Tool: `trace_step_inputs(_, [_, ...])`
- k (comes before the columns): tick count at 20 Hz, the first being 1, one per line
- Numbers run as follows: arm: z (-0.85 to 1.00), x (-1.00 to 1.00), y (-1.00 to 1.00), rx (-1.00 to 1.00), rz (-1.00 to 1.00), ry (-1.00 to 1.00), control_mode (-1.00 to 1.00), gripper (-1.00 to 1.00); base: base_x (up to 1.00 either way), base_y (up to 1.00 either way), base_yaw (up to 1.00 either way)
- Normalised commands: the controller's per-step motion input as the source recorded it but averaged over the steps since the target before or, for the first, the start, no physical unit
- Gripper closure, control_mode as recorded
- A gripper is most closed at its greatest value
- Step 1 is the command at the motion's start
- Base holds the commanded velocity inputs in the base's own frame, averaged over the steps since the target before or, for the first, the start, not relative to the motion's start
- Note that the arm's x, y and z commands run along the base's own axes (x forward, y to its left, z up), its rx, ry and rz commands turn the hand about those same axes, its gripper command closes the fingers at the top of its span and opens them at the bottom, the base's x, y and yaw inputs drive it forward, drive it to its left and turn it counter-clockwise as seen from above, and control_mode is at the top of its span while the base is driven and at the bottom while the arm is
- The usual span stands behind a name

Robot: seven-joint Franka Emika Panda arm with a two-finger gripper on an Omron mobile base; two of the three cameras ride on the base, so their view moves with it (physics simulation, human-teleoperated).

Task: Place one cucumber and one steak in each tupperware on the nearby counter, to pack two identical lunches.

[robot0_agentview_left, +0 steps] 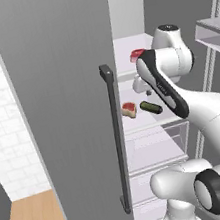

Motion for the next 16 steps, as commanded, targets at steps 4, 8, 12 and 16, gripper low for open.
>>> trace_step_inputs(4, [-0.11,0.02,-0.07,0.0,0.0,-0.08,-1.0,-1.0,0.0,0.0,0.0])
trace_step_inputs(8, [-0.16,0.26,-0.22,0.0,-0.01,-0.25,-1.0,-1.0,0.0,0.0,0.0])
trace_step_inputs(12, [0.6,0.06,0.0,0.11,-0.14,-0.45,-1.0,-1.0,0.0,0.0,0.0])
trace_step_inputs(16, [0.99,-0.01,-0.01,0.19,-0.17,-0.33,-1.0,-1.0,0.0,0.0,0.0])
